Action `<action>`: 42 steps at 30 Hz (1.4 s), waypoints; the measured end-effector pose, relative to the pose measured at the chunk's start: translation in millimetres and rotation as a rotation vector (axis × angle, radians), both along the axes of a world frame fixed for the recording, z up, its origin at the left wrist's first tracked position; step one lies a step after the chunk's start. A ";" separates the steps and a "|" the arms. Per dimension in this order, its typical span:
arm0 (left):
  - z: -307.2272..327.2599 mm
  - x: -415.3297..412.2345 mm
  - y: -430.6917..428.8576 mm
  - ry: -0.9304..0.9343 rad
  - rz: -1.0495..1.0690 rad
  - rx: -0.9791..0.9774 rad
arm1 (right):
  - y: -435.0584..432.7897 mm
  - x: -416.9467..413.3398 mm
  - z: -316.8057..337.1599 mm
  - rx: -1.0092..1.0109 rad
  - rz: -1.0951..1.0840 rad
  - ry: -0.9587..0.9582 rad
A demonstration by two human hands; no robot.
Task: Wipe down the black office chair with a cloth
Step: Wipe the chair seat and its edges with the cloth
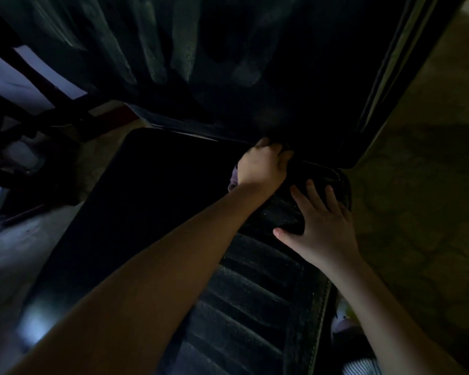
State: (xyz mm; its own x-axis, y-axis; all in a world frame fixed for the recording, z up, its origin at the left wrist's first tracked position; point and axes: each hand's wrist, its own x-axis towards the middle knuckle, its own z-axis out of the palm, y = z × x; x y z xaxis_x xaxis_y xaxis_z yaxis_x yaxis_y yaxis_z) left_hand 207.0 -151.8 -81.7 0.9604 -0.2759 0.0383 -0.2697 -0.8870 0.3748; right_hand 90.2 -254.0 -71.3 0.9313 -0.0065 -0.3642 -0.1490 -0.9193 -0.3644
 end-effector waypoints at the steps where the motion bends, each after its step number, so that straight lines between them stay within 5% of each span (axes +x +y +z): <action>1: -0.7 0.9 2.3 -0.014 -0.029 -0.027 | 1.5 -0.9 -0.1 0.011 -0.014 -0.017; 7: 5.7 4.0 26.1 -0.068 -0.319 -0.043 | 18.5 -10.4 13.2 0.029 -0.134 -0.095; 12: 16.5 8.5 58.5 -0.443 -0.450 -0.033 | 25.6 -18.7 14.0 -0.065 -0.135 0.010; 17: 7.9 22.7 88.8 -0.765 -0.669 0.192 | 25.1 -17.6 11.5 -0.069 -0.111 0.077; 28: -17.8 22.4 42.5 -0.309 -0.458 -0.004 | 27.3 -15.5 7.8 -0.179 -0.051 0.058; 42: -17.2 -36.1 75.6 -0.220 -0.512 -0.079 | 25.7 -8.8 12.2 -0.234 0.012 0.125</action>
State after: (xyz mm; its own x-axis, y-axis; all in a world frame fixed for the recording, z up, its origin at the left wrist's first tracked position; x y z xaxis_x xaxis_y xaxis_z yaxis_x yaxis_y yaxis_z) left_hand 171.0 -76.2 -98.8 0.6719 -0.6927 0.2622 -0.7376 -0.5941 0.3209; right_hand 81.4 -228.3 -59.1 0.8798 -0.0936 -0.4661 -0.1681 -0.9783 -0.1208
